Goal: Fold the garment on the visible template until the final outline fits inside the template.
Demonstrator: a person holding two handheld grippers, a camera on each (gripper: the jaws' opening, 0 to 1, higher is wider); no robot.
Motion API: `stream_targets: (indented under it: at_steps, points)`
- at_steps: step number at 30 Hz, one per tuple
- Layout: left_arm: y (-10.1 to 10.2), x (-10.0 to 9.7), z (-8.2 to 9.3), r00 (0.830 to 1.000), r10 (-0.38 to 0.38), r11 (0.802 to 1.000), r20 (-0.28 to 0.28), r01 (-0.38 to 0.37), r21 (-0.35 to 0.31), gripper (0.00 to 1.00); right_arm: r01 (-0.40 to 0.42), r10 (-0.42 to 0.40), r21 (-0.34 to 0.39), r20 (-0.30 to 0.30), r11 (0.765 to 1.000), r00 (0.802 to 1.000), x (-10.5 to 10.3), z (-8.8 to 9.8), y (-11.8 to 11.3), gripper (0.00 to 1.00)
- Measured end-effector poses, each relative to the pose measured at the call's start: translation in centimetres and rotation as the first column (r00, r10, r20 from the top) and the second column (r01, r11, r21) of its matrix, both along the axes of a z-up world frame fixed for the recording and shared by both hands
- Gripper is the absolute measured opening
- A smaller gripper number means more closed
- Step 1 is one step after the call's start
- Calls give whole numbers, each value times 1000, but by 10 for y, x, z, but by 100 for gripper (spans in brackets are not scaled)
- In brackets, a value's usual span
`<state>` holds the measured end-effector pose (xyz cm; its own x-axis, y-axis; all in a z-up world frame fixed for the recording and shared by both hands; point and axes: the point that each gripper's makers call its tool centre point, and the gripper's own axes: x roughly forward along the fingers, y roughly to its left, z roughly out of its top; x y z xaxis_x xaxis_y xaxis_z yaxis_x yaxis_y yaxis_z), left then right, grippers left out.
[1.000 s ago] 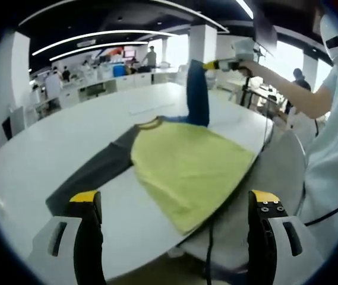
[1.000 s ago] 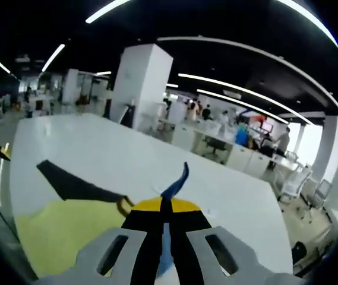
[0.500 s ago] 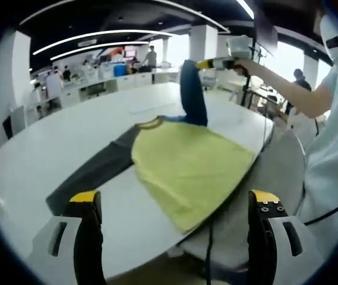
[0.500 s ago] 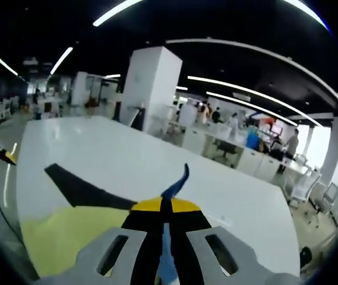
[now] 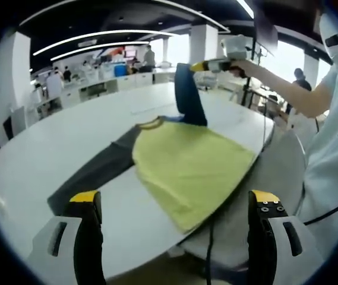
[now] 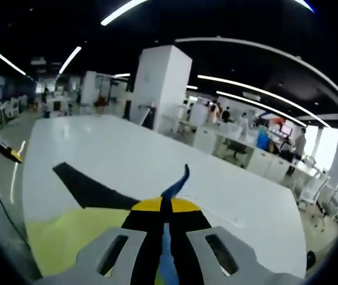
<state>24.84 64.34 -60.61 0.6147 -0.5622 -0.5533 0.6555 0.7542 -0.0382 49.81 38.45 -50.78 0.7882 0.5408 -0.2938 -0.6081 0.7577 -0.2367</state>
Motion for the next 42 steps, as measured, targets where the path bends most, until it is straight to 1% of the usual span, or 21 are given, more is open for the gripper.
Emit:
stream_targets:
  at_steps: [9, 14, 19, 23, 28, 31, 35, 39, 42]
  points:
    - [-1, -2, -1, 1000, 1, 1000, -6, -1, 1, 100, -24, 24, 11, -17, 1000, 1000, -1, -10, 19, 3]
    - [0, -3, -2, 1000, 5, 1000, -10, -5, 1, 100, -31, 31, 14, -31, 999, 999, -1, -19, 23, 3]
    - [1, -4, -4, 1000, 8, 1000, -14, -8, 3, 100, -37, 38, 21, -37, 999, 999, 0, -23, 28, 3]
    - [1, -3, -4, 1000, 6, 1000, -16, -6, 0, 100, -33, 34, 19, -47, 999, 998, 6, -29, 33, 3]
    - [3, -3, -4, 1000, 17, 1000, -16, -17, -4, 100, -31, 32, 16, -62, 999, 998, 6, -37, 37, 3]
    - [2, -4, -6, 1000, 10, 1000, -24, -10, -3, 100, -32, 33, 17, -72, 999, 997, 5, -41, 40, 3]
    - [4, -4, -7, 1000, 14, 1000, -27, -14, -3, 100, -32, 33, 20, -78, 999, 996, 7, -44, 42, 3]
    - [5, -3, -6, 1000, 18, 1000, -23, -18, -6, 100, -30, 32, 21, -78, 999, 996, 10, -44, 44, 3]
    - [5, -4, -7, 1000, 15, 1000, -25, -16, -4, 100, -25, 27, 23, -72, 999, 997, 9, -43, 46, 3]
